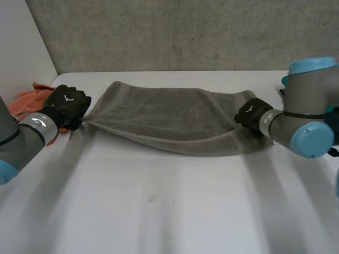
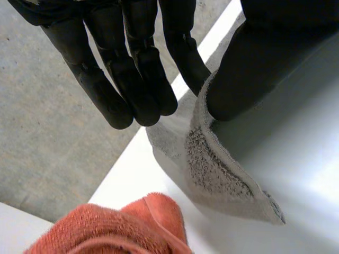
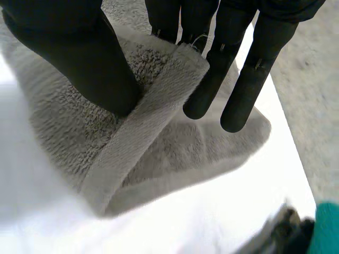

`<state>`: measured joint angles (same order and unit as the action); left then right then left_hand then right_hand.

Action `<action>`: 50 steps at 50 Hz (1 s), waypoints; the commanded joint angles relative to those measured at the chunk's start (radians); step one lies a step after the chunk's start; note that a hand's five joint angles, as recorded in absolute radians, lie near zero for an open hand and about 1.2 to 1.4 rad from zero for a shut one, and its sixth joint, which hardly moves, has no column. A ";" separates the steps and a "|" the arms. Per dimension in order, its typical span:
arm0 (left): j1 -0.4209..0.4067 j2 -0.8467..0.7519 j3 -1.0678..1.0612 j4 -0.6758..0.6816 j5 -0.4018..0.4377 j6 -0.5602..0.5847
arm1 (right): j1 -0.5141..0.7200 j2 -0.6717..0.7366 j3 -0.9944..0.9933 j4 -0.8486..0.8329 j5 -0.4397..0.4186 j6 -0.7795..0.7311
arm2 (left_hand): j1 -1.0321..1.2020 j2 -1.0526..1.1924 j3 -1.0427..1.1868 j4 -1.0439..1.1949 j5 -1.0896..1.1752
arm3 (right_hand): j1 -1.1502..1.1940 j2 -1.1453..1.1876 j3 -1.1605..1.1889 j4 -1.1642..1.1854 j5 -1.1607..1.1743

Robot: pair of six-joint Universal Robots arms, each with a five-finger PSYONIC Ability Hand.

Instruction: Fold the laundry.

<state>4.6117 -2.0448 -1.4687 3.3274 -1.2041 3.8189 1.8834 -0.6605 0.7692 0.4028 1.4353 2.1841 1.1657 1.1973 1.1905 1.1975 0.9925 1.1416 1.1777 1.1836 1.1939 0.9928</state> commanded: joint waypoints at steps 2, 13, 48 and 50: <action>0.049 0.109 -0.076 -0.224 -0.011 0.083 | -0.085 -0.306 0.396 0.021 0.019 0.028 | 0.231 0.199 0.206 0.199 0.229 | 0.255 0.219 0.213 0.202 0.229; 0.115 0.173 -0.151 -0.805 -0.009 0.393 | -0.233 -0.530 0.797 0.131 0.001 -0.231 | 0.231 0.199 0.206 0.199 0.229 | 0.255 0.219 0.213 0.202 0.229; -0.063 -0.087 0.797 0.159 -0.160 -0.327 | -0.040 -0.441 0.197 -0.943 0.189 0.508 | 0.231 0.199 0.206 0.199 0.229 | 0.255 0.219 0.213 0.202 0.229; -0.060 -0.097 0.782 0.132 -0.149 -0.334 | -0.029 -0.447 0.228 -0.944 0.182 0.497 | 0.231 0.199 0.206 0.199 0.229 | 0.255 0.219 0.213 0.202 0.229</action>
<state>4.5415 -2.1353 -0.6348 3.4176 -1.3364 3.5939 1.8348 -1.0717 0.9003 -0.4637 1.6258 2.7047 1.1657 1.1973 1.1906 1.1977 0.9925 1.1417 1.1776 1.1886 1.1989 1.0258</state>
